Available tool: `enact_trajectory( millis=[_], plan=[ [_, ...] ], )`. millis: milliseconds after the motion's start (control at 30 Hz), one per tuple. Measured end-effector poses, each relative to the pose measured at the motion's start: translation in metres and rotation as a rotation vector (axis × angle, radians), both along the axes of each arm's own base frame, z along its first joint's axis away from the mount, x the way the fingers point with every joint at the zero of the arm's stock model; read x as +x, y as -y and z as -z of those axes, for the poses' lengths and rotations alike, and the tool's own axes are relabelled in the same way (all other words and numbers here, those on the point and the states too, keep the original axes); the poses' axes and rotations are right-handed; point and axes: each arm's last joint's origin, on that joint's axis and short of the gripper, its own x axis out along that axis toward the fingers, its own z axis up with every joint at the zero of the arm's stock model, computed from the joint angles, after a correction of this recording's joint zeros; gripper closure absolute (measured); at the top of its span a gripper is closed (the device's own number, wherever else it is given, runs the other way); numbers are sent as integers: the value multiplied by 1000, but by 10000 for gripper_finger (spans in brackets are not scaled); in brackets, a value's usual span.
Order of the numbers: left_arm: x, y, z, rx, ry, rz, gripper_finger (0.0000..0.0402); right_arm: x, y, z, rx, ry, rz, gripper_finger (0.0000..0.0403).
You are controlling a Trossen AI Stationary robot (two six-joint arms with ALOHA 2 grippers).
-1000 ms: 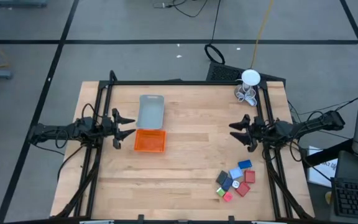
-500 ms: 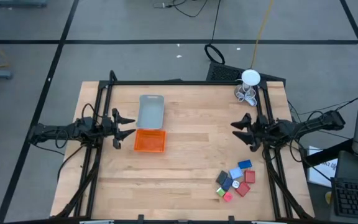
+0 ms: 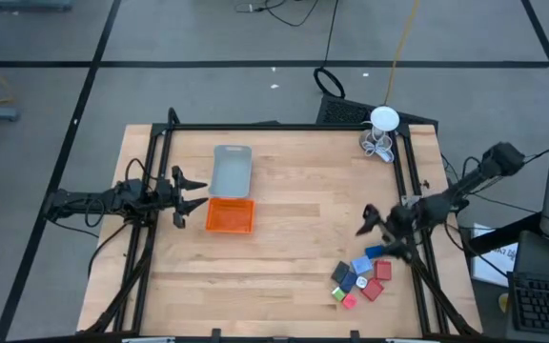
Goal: Pick & Place Office items
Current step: Put the blue digital timer into the orange bin
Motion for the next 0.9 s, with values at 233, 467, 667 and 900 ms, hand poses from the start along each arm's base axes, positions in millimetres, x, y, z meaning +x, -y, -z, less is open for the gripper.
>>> enact_trajectory(
  millis=[233,467,667,900],
  plan=[
    [0,0,0,0,-1,0,188,23,-36,-25,-299,-346,98,100],
    [0,0,0,0,0,1,188,24,-39,-14,-527,-763,174,100],
    [0,0,0,0,0,1,188,10,-35,12,-404,-1228,97,101],
    [0,0,0,0,0,1,188,-6,-38,18,-36,-1719,16,101]
  ],
)
